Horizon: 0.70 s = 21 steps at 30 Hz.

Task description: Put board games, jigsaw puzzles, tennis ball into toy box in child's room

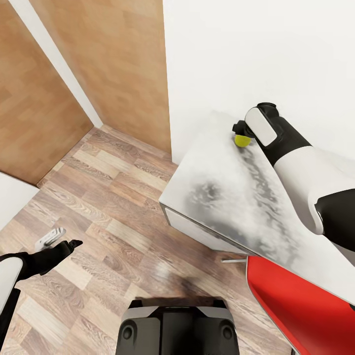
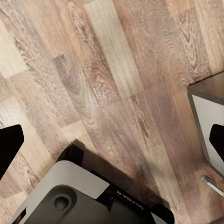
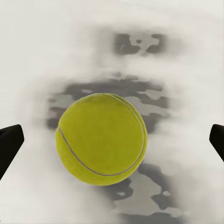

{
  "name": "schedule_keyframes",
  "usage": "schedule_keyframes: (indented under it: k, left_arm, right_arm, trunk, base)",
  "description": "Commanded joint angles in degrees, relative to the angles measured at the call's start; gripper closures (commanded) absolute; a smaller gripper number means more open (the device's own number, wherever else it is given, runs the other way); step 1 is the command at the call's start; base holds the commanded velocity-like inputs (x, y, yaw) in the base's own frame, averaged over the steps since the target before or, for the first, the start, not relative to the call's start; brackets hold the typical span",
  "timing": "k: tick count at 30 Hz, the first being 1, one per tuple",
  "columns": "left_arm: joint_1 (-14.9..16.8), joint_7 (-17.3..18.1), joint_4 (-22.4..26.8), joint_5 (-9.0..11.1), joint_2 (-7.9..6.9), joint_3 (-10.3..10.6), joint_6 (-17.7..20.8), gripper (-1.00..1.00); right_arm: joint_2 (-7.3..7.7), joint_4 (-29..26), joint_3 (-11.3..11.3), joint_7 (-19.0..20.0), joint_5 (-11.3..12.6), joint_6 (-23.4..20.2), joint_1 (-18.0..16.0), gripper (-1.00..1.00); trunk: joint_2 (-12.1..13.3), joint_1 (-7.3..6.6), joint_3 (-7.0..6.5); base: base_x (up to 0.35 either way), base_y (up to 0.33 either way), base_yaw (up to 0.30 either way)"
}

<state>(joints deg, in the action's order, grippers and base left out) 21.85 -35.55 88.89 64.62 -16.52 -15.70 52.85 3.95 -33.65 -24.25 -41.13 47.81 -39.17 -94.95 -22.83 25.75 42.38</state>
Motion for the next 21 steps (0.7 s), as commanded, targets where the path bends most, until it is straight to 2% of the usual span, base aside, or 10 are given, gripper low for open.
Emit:
schedule_keyframes:
  k: [1, 21]
  left_arm:
    - [0.04, -0.58, 0.06, 0.60, -0.01, -0.03, 0.15, -1.00]
    - [0.04, -0.58, 0.02, 0.60, -0.01, 0.05, 0.15, -1.00]
  right_arm:
    - [0.09, -0.07, -0.46, -0.36, 0.52, -0.18, -0.07, -1.00]
    - [0.09, -0.18, -0.37, 0.63, 0.54, -0.19, -0.22, -1.00]
  trunk:
    - [-0.09, 0.03, 0.08]
    - [-0.09, 0.03, 0.72]
  base:
    - [0.000, 0.000, 0.000]
    - [0.000, 0.000, 0.000]
